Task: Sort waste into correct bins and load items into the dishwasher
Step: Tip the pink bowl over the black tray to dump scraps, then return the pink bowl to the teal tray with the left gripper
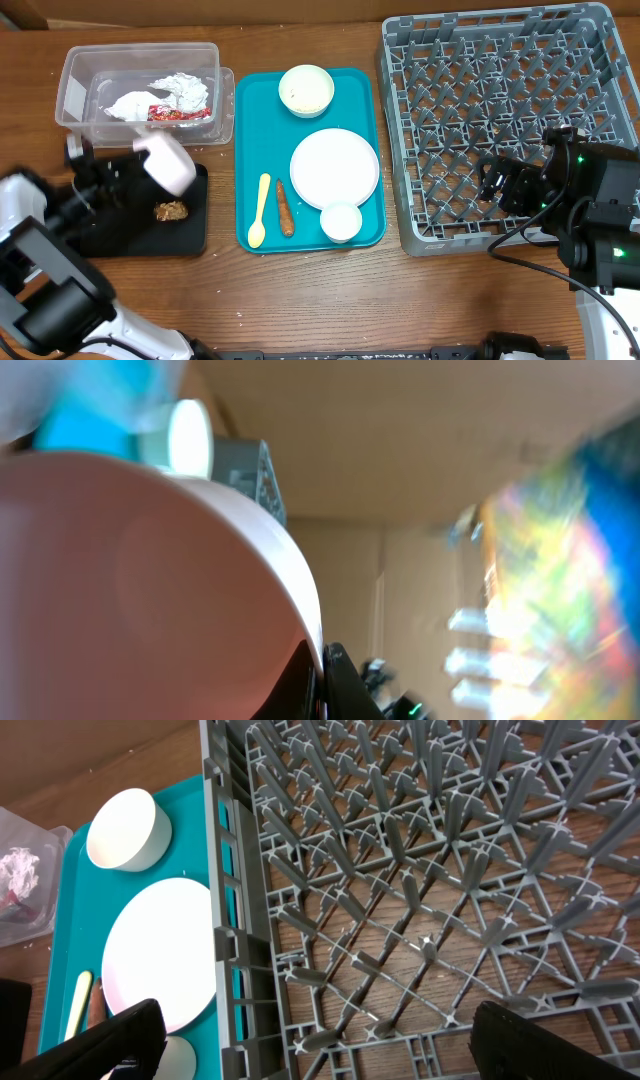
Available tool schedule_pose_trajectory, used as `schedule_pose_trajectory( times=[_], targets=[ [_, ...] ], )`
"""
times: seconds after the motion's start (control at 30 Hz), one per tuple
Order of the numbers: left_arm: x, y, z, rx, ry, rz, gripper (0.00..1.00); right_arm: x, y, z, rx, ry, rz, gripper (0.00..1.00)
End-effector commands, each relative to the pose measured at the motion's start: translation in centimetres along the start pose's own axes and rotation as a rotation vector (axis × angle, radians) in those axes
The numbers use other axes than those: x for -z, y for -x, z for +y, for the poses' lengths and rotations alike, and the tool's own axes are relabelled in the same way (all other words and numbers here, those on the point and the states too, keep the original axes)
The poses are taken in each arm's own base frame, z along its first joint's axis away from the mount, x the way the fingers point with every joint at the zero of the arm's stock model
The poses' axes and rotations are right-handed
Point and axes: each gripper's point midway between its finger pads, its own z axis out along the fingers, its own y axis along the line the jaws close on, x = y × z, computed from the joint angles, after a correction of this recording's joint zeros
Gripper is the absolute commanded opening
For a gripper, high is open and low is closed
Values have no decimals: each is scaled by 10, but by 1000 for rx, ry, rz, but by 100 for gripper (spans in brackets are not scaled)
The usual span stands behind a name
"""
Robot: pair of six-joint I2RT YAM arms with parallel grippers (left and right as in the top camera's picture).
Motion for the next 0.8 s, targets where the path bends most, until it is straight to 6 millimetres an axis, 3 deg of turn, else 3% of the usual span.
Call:
schedule_pose_trajectory(
  times=[0.0,0.13,0.2,0.37,0.47,0.6,0.77],
  targets=[
    [-32,-15,-64,-429,46,134,4,7,11,5,8,14,-34,100],
    [-72,-37,-70,-621,198,334,4,7,11,5,8,14,-34,100],
    [-110,-47,-45,-689,415,458,4,7,11,5,8,14,-35,100],
    [-159,-44,11,-832,880,479,4,7,10,5,7,14,-33,100],
    [-185,-46,32,-965,1065,468,4,7,11,5,7,14,-33,100],
    [-206,-51,58,-1057,1249,449,4,7,10,5,6,13,-30,100],
    [-206,-47,94,-1009,1421,412,4,7,8,4,5,11,-22,100]
  ],
)
